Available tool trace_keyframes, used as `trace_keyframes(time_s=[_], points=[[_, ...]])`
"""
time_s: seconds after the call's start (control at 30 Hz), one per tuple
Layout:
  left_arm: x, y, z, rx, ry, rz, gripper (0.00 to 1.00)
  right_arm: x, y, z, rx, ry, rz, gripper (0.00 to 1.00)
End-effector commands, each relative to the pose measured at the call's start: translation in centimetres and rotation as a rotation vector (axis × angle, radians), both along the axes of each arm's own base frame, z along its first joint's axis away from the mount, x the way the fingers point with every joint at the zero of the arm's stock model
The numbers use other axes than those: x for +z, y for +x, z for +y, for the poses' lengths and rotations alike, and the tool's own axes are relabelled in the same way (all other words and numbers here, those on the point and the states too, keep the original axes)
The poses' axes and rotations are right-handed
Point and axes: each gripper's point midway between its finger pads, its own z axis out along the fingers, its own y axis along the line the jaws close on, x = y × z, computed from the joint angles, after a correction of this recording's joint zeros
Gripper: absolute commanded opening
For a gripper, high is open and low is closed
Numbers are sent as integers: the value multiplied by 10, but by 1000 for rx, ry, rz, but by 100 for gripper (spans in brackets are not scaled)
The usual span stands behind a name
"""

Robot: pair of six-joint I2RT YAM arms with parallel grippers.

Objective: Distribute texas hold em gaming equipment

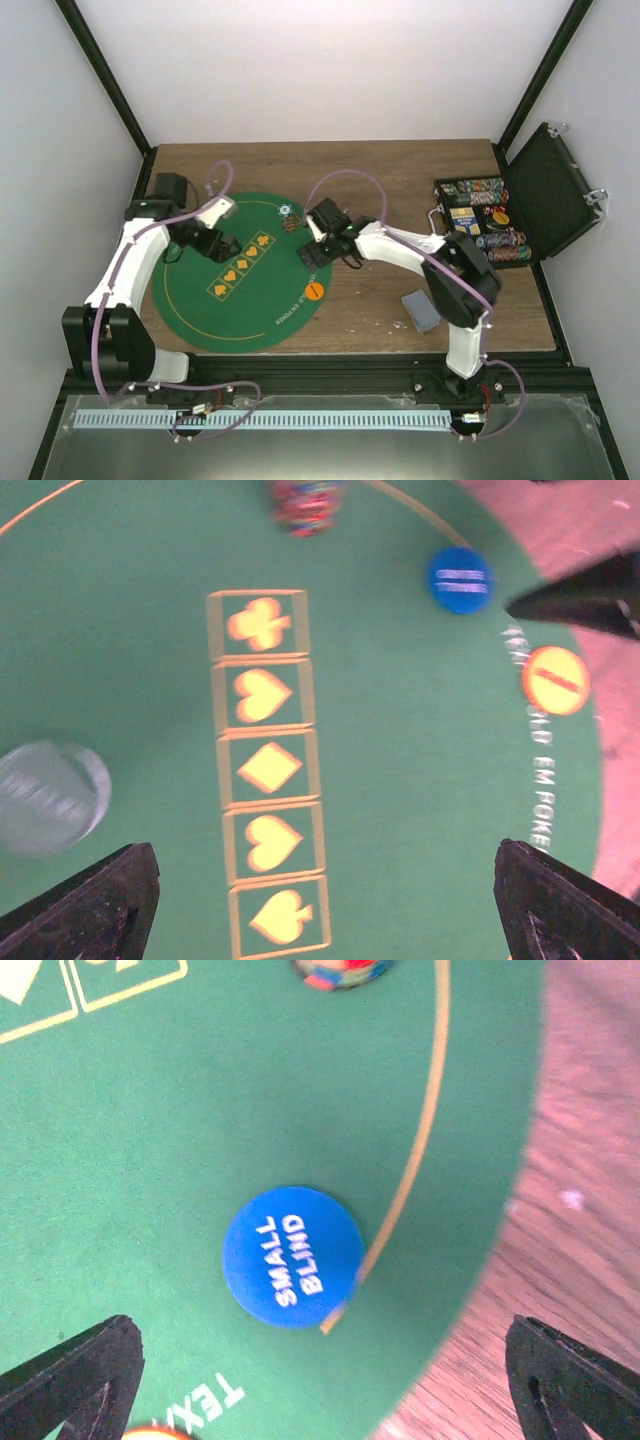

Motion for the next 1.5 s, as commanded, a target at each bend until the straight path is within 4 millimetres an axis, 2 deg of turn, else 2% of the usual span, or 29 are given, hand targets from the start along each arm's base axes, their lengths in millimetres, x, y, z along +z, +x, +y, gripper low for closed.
trace_keyframes(time_s=[0.0,0.13,0.23,0.37,0.5,0.67,0.83,1.07,1.13,1.33,1.47], points=[[16,-31,-63,-280,-36,-14,92,47,17,-36,-108,128,-48,100],[8,-67,-128,-566,-20,9,92,55,24,-89,-217,229,-7,100],[-12,-90,-171,-766,43,20,93,57,21,-118,-267,270,-1,100],[-50,-82,-209,-879,165,27,95,61,19,-147,-327,286,-19,100],[-78,-61,-230,-908,201,64,94,61,14,-164,-355,282,-32,100],[-108,-63,-236,-1043,203,77,88,59,10,-175,-365,256,-39,100],[-127,-67,-235,-1166,195,-1,87,62,11,-180,-376,252,-54,100],[-149,-52,-239,-1158,231,-93,83,61,9,-177,-353,263,-46,100],[-155,-54,-235,-1169,248,-92,81,60,9,-176,-347,265,-42,100],[-170,-65,-219,-1187,309,-22,63,61,10,-175,-340,266,-45,100],[-178,-72,-202,-1187,366,22,53,63,10,-176,-340,263,-49,100]])
